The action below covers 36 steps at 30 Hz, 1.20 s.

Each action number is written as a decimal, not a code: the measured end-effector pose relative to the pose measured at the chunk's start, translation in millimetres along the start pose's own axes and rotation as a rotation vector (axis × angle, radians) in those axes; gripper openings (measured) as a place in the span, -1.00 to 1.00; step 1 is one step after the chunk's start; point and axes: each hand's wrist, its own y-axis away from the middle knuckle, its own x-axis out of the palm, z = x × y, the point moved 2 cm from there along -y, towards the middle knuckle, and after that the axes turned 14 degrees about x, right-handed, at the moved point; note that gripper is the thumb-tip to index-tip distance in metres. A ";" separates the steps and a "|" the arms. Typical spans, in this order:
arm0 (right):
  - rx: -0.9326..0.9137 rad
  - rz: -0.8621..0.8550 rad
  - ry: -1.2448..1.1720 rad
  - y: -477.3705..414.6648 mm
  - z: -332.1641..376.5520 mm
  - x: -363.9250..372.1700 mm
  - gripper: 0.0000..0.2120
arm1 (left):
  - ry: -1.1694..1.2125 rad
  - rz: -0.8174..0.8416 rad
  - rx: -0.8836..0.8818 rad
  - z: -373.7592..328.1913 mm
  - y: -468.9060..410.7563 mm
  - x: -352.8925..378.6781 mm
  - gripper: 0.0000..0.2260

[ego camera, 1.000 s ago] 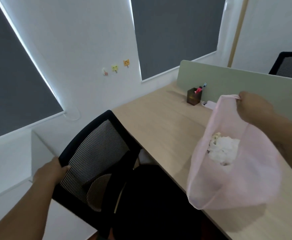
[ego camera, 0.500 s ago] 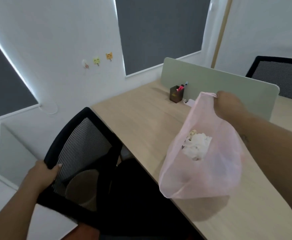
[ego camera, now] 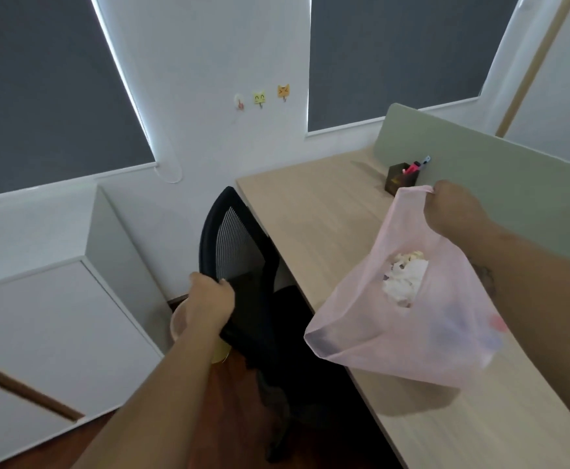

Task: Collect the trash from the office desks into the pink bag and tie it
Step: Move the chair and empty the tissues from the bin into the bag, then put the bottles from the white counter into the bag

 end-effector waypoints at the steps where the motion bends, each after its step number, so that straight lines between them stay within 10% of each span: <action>1: -0.010 0.006 -0.012 3.9 3.5 2.8 -0.78 | 0.051 -0.005 -0.039 -4.4 5.7 6.7 -0.67; 7: 0.003 0.040 -0.078 19.3 13.1 10.9 -0.74 | 0.320 -0.086 -0.250 -21.1 21.0 41.3 -0.58; 11: 0.030 0.057 -0.154 25.6 19.1 0.9 -0.72 | 0.137 -0.130 -0.094 -38.5 40.4 50.7 -0.59; 17: -0.003 0.041 -0.220 25.3 27.6 -28.3 -0.70 | -0.517 0.071 0.349 -70.5 52.4 67.2 -0.04; 23: -0.200 0.016 -0.188 27.5 23.9 -84.4 -0.77 | -0.366 0.220 0.459 -112.0 12.7 71.4 0.02; 30: -0.201 0.028 -0.276 20.6 23.9 -146.2 -0.76 | -0.247 0.144 0.497 -167.4 -62.0 25.4 -0.75; 36: -0.206 -0.116 -0.270 15.1 55.8 -177.8 -0.75 | 0.049 0.064 0.656 -202.4 -82.3 -29.7 -0.86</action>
